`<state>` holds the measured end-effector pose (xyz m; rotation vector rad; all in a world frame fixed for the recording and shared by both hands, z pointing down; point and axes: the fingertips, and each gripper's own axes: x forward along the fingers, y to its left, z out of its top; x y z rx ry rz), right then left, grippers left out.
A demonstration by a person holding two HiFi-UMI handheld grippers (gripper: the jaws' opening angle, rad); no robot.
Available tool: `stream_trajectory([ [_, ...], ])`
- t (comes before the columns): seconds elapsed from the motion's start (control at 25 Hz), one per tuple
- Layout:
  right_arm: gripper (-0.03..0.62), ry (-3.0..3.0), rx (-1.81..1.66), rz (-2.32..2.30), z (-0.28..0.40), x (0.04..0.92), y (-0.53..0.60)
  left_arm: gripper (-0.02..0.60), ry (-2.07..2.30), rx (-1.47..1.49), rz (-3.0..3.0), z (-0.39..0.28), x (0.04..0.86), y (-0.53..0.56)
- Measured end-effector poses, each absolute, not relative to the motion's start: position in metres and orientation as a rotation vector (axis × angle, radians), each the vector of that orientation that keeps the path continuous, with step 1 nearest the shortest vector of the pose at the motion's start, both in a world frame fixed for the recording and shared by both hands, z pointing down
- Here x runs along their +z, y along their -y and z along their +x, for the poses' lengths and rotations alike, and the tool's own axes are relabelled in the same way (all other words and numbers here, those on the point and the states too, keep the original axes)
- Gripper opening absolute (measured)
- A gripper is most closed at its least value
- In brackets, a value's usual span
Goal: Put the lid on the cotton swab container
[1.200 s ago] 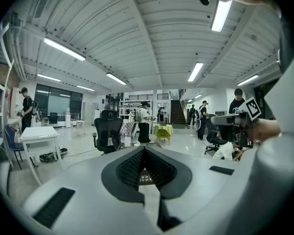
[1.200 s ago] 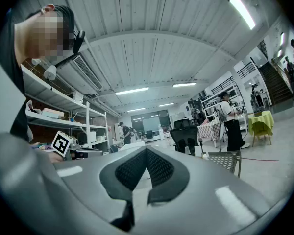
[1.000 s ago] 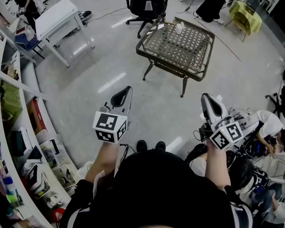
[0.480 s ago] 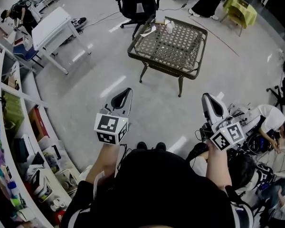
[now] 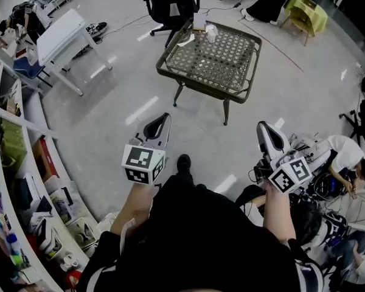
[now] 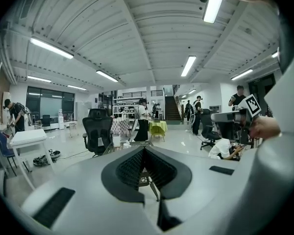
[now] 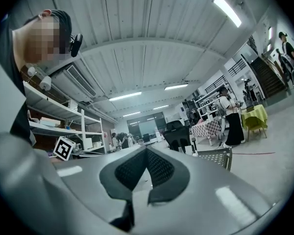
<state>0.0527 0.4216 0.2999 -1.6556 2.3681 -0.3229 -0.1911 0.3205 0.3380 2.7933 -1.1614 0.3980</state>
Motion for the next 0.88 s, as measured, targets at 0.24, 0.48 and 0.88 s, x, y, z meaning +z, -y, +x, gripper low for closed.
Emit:
stream_trajectory([
  [0.24, 0.010, -2.352, -0.388, -1.690, 0.061, 0.312, -0.382, 0.006, 1.135, 0.383, 2.770, -0.186, 0.352, -0.273],
  [0.48, 0.009, -2.313, -0.445, -1.737, 0.078, 0.324, -0.324, 0.006, 1.098, 0.377, 2.766, -0.172, 0.361, -0.207],
  [0.88, 0.010, -2.354, -0.508, -1.714, 0.063, 0.319, -0.200, 0.006, 1.081, 0.361, 2.748, -0.173, 0.362, -0.089],
])
